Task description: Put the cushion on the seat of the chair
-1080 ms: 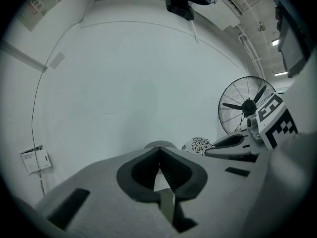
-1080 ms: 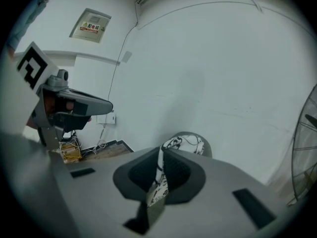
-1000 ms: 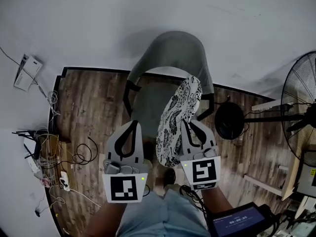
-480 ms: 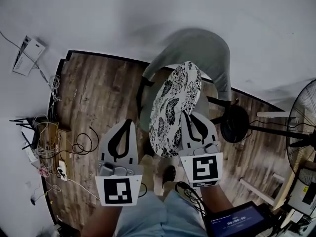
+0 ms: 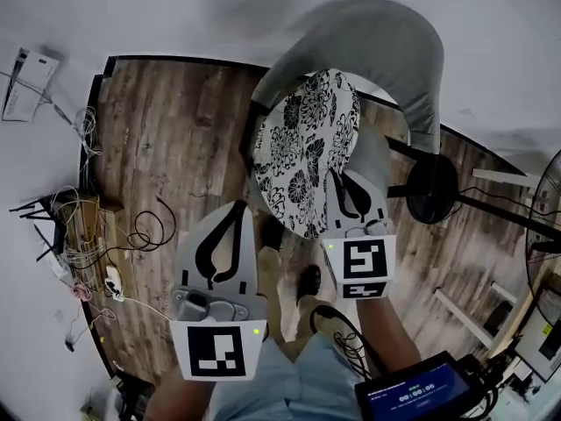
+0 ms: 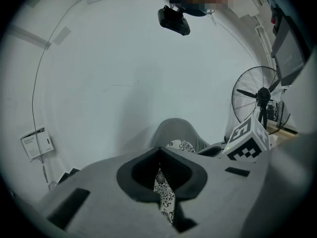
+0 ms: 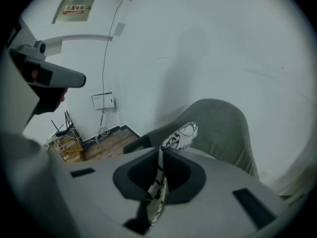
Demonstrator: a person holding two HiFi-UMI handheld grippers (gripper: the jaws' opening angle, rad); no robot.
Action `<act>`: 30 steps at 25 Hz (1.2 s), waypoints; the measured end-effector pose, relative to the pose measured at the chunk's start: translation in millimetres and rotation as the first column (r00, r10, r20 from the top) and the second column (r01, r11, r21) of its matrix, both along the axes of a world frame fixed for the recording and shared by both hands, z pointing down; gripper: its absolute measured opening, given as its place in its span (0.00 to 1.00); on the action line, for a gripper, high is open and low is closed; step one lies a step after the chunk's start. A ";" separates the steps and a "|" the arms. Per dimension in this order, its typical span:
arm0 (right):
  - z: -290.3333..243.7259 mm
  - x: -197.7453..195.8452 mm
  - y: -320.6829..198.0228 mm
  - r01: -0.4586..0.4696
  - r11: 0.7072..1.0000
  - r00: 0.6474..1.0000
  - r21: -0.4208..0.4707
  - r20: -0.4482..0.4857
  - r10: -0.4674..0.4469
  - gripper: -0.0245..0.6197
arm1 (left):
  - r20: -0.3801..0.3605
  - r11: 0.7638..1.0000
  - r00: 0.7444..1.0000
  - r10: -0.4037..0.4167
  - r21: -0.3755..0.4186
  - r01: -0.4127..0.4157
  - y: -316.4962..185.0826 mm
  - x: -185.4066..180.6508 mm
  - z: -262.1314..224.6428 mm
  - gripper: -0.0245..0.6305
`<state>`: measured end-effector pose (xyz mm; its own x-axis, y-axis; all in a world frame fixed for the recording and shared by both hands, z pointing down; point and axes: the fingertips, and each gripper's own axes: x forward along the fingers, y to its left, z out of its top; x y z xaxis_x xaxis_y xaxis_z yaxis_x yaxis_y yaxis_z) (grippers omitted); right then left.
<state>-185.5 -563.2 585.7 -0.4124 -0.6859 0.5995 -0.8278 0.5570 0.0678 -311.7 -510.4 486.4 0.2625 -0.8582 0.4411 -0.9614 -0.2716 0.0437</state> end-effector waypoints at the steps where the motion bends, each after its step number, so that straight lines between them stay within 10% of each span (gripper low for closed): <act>1: 5.6 3.9 -0.8 -0.008 1.000 1.000 -0.011 -0.006 0.008 0.06 | -0.001 1.000 1.000 0.006 -0.004 -0.006 -1.3 2.9 2.9 0.05; 30: 87.4 130.6 0.7 -0.229 0.966 0.973 -0.119 -0.034 0.227 0.09 | 0.017 0.965 0.968 0.250 -0.082 -0.248 -22.3 118.8 46.8 0.05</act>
